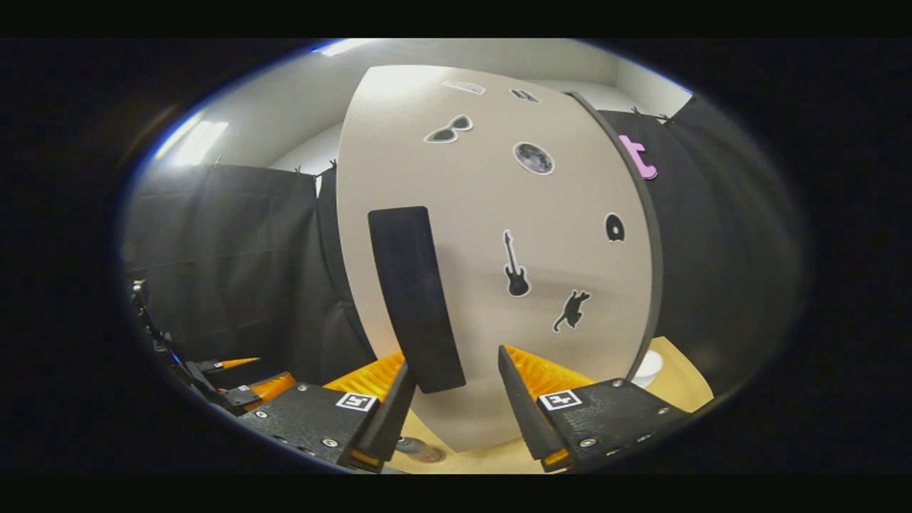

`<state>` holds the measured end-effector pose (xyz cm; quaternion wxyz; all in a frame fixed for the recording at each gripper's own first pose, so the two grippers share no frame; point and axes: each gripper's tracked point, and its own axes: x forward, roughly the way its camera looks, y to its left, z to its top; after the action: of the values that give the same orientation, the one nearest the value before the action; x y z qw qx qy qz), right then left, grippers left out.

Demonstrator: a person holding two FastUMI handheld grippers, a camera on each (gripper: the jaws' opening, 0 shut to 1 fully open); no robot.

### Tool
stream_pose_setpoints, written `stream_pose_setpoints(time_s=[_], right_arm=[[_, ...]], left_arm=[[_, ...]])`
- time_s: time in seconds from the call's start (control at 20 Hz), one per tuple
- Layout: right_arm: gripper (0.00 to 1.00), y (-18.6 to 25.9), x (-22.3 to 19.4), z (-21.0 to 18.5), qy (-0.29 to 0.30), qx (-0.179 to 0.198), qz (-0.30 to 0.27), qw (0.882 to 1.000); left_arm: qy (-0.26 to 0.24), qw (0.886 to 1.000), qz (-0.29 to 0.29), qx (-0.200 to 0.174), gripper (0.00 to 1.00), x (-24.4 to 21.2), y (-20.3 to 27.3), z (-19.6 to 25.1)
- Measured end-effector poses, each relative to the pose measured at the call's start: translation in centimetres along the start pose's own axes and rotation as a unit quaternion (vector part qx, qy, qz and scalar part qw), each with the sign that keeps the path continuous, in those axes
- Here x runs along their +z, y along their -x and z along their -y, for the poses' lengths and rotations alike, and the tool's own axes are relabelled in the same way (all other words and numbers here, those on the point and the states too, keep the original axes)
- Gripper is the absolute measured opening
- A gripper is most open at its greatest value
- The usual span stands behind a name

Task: Open the cabinet door with the right hand, grasp the bottle in the cabinet with the left hand and place it on the coaster, then close the cabinet door with the right hand.

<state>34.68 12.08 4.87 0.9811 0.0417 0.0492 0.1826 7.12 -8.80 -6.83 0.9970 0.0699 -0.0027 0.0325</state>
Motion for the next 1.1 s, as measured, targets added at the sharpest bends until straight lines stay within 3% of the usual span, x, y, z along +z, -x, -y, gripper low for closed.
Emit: stream_pose_setpoints(time_s=[0.25, 0.4, 0.45, 0.75, 1.1], right_arm=[[0.71, -4.6, 0.5, -3.9, 0.034, -0.036, 0.010, 0.999], [0.79, -5.7, 1.1, -3.4, 0.030, -0.054, 0.016, 0.998], [0.87, -6.3, 1.1, -3.3, 0.030, -0.057, 0.017, 0.998], [0.94, -8.1, 1.2, -3.3, 0.016, -0.075, 0.021, 0.997], [0.98, -9.8, 1.7, -1.9, 0.032, -0.123, 0.032, 0.991]], left_arm=[[0.004, 1.000, 0.012, -0.012, 0.95, 0.2, -4.0, -2.1], [0.017, 1.000, 0.003, -0.022, 0.94, -0.7, -6.1, -2.5], [0.019, 1.000, 0.000, -0.024, 0.94, -1.1, -6.8, -2.7], [0.031, 0.999, -0.008, -0.040, 0.95, -2.2, -10.0, -3.0], [0.039, 0.998, -0.015, -0.051, 0.95, -3.2, -12.6, -3.5]])
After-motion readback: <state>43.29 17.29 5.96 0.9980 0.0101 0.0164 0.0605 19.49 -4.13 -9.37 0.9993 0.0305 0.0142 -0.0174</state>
